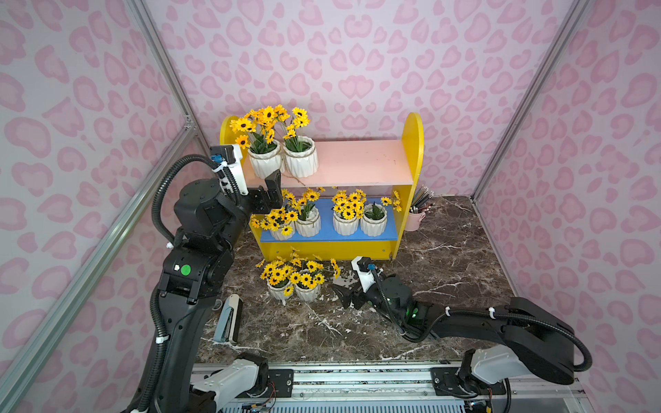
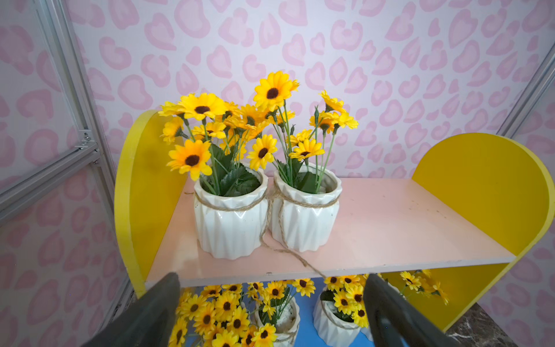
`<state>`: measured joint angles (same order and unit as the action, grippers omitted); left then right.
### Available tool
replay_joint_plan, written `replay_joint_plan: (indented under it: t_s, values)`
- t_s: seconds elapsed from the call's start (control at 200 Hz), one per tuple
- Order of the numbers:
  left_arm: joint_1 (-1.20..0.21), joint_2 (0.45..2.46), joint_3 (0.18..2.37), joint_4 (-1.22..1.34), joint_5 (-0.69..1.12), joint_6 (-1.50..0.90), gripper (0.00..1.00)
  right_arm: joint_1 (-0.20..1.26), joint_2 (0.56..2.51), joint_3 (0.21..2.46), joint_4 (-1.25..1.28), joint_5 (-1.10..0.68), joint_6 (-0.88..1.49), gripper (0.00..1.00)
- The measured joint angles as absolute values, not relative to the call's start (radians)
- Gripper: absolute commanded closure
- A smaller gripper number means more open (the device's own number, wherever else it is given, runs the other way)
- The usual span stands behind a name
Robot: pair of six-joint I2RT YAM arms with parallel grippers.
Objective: Take the sunflower pots off the shelves
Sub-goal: Pick up the sunflower pot from the shelf.
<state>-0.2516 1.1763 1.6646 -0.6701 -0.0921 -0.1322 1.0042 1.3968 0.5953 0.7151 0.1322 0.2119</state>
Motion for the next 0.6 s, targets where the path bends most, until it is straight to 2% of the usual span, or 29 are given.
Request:
replay_joint_plan:
  t_s: [0.29,0.605]
  values:
    - [-0.273,1.327,1.742,-0.689,0.173,-0.150,0.03,0.910,1.223,0.560,0.550,0.153,0.209,0.03]
    - [-0.276,1.404,1.764,-0.622,0.179,-0.211,0.03,0.867,1.190,0.532,0.515,0.135,0.200,0.02]
